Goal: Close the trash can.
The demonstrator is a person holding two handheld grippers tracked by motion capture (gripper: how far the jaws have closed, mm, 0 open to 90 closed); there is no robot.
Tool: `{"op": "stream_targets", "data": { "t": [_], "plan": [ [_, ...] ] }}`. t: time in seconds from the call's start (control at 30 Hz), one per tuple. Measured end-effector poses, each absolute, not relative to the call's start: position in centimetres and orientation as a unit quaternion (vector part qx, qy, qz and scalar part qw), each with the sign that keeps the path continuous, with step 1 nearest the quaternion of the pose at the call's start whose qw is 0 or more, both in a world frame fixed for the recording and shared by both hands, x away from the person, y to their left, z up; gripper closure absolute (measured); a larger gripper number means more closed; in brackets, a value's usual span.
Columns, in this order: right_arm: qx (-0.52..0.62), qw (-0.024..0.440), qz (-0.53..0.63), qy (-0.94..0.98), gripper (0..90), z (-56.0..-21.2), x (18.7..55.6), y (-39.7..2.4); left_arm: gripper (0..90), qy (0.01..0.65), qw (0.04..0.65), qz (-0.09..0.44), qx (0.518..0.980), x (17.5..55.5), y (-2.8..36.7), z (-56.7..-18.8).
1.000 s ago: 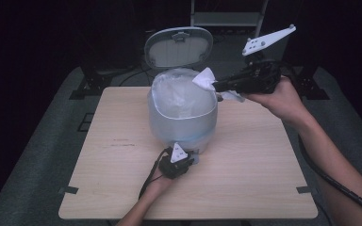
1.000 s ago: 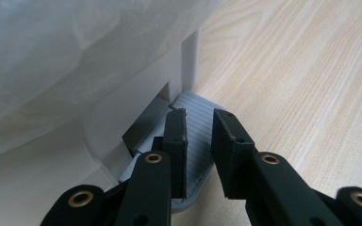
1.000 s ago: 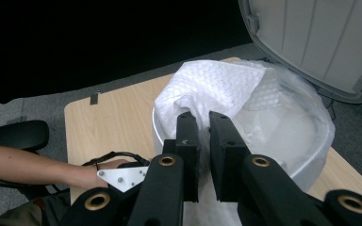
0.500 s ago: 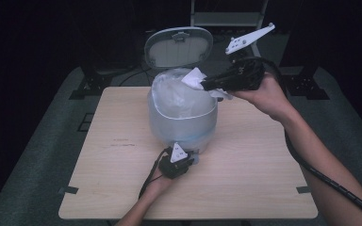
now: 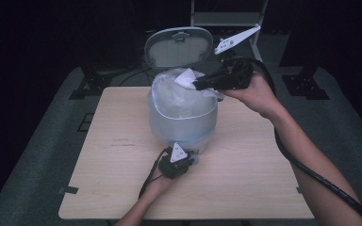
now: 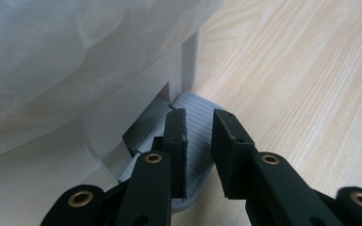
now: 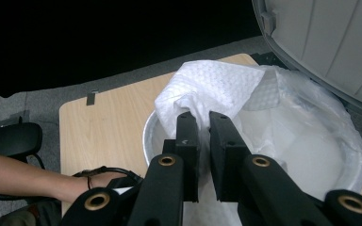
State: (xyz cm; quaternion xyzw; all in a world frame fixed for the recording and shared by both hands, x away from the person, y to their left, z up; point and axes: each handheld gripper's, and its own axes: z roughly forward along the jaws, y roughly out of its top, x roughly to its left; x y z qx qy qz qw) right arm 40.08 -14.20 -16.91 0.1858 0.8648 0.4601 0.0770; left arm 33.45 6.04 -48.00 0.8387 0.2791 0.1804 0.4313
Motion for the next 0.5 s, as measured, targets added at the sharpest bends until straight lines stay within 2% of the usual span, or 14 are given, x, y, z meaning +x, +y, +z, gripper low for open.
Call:
{"op": "stream_targets", "data": {
  "t": [0.5],
  "plan": [
    [0.192, 0.073, 0.455, 0.866, 82.2, -17.9, 41.5, -13.2, 75.7, 0.28, 0.432, 0.18, 0.839, 33.5, 6.0, -48.0]
  ]
}}
